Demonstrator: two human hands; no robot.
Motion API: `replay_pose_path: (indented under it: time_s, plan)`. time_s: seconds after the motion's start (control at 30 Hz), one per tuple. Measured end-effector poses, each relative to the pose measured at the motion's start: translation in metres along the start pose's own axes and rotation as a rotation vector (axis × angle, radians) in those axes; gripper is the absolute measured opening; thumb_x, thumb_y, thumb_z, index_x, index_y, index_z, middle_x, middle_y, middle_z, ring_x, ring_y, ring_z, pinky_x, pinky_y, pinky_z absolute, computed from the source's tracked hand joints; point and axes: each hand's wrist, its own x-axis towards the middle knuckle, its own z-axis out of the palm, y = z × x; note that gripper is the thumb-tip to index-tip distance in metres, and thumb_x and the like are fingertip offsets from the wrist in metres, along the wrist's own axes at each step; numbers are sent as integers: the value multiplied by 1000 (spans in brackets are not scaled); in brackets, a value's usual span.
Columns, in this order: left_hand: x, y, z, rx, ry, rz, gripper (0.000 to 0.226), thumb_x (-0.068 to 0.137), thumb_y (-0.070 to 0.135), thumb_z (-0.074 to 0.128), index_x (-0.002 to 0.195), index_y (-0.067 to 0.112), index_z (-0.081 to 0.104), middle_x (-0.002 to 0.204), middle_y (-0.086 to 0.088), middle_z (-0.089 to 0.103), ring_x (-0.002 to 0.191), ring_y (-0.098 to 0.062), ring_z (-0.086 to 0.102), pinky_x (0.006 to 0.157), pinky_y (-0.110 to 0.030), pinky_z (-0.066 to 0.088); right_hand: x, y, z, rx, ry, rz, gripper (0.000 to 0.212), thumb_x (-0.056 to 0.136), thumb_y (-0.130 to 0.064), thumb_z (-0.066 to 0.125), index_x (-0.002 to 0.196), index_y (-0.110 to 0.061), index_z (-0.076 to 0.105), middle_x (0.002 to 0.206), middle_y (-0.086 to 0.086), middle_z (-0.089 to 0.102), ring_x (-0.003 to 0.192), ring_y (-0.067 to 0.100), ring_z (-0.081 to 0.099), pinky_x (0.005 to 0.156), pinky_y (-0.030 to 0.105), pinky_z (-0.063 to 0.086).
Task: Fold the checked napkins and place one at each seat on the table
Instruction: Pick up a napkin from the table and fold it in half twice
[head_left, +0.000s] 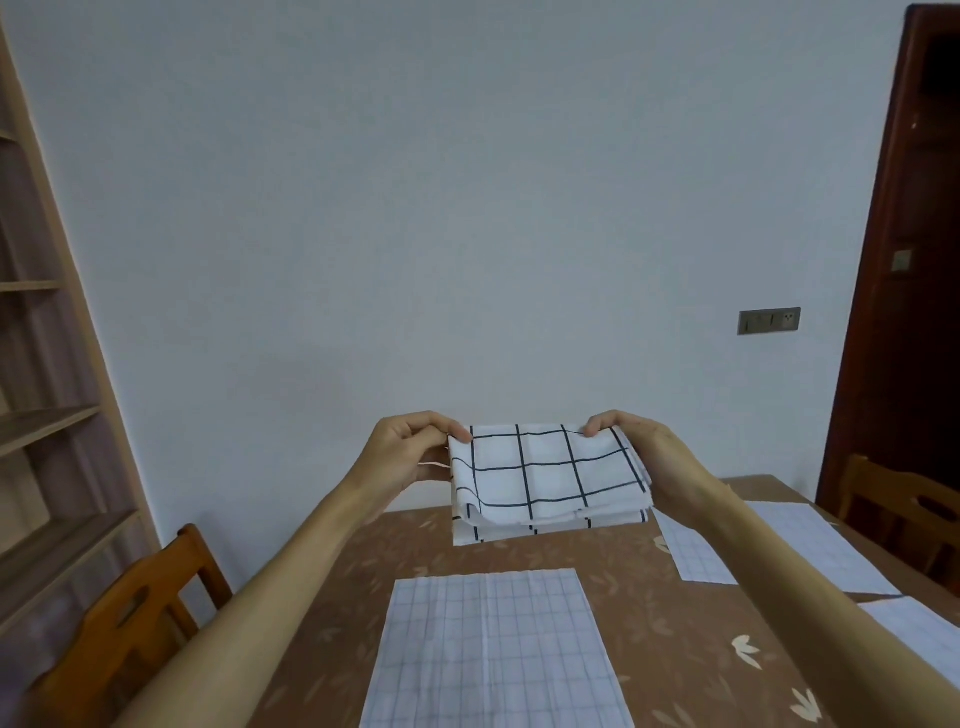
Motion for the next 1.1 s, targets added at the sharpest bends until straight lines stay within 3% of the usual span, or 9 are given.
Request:
replay_pose_path:
  time_s: [0.13, 0.2, 0.27, 0.33, 0.5, 0.67, 0.83, 0.97, 1.1]
  plan:
    - [-2, -11, -1, 39, 81, 11, 23, 96, 7, 58, 86, 8, 78, 95, -12, 77, 85, -24, 72, 71, -31, 59, 1, 13, 1, 128, 23, 99, 44, 99, -21, 32, 91, -5, 73, 96, 10, 70, 83, 28, 59, 68, 35, 49]
    - [-5, -21, -3, 85, 122, 21, 7, 89, 11, 72, 91, 11, 78, 96, -8, 78, 90, -23, 73, 74, -29, 60, 1, 23, 2, 130, 18, 130, 44, 101, -35, 41, 106, -7, 75, 93, 10, 71, 81, 26, 61, 71, 35, 47]
    - [-7, -34, -6, 139, 153, 23, 15, 80, 10, 82, 93, 16, 78, 100, 0, 78, 98, -17, 72, 84, -29, 60, 0, 38, 1, 98, 14, 116, 35, 98, -35, 56, 124, -14, 67, 90, 1, 74, 76, 18, 69, 76, 34, 52]
    - [-12, -44, -6, 151, 171, 9, 21, 79, 10, 83, 98, 18, 77, 105, 4, 76, 103, -9, 70, 88, -26, 57, -1, 53, 2, 63, 2, 136, 46, 92, -29, 69, 133, -14, 59, 107, 4, 77, 94, 23, 75, 92, 42, 55]
    - [-27, -74, 0, 83, 196, -30, 42, 83, 8, 79, 120, 23, 68, 106, -5, 75, 95, -14, 73, 81, -17, 55, -9, 87, 16, -36, -46, 207, 29, 90, -10, 72, 118, -1, 68, 114, 17, 75, 105, 31, 73, 92, 42, 58]
    - [-46, -117, 13, -31, 145, -221, 35, 95, 16, 66, 129, 18, 57, 114, 0, 75, 93, -3, 74, 69, -16, 56, -10, 133, 25, -70, 70, 229, 33, 85, -21, 79, 108, 1, 70, 112, 40, 63, 99, 50, 68, 92, 71, 48]
    - [-68, -183, 21, 20, 51, -397, 23, 97, 22, 63, 120, 20, 64, 111, -2, 76, 98, -20, 75, 80, -44, 62, -19, 180, 36, -149, 175, 281, 14, 96, -14, 66, 107, -8, 71, 101, 18, 76, 96, 43, 71, 85, 56, 59]
    - [-82, -231, 30, 37, 113, -441, 22, 98, 16, 62, 119, 15, 65, 110, -1, 76, 95, -16, 75, 70, -28, 61, -32, 228, 44, -149, 134, 465, 23, 97, -26, 65, 116, -14, 65, 110, 12, 73, 98, 31, 73, 76, 45, 63]
    - [-107, -280, 38, 124, 123, -521, 20, 98, 17, 62, 117, 13, 65, 104, 3, 74, 88, -4, 73, 67, -15, 56, -58, 280, 46, -255, 124, 616, 19, 94, -14, 68, 111, -5, 67, 107, 17, 73, 92, 31, 73, 66, 38, 63]
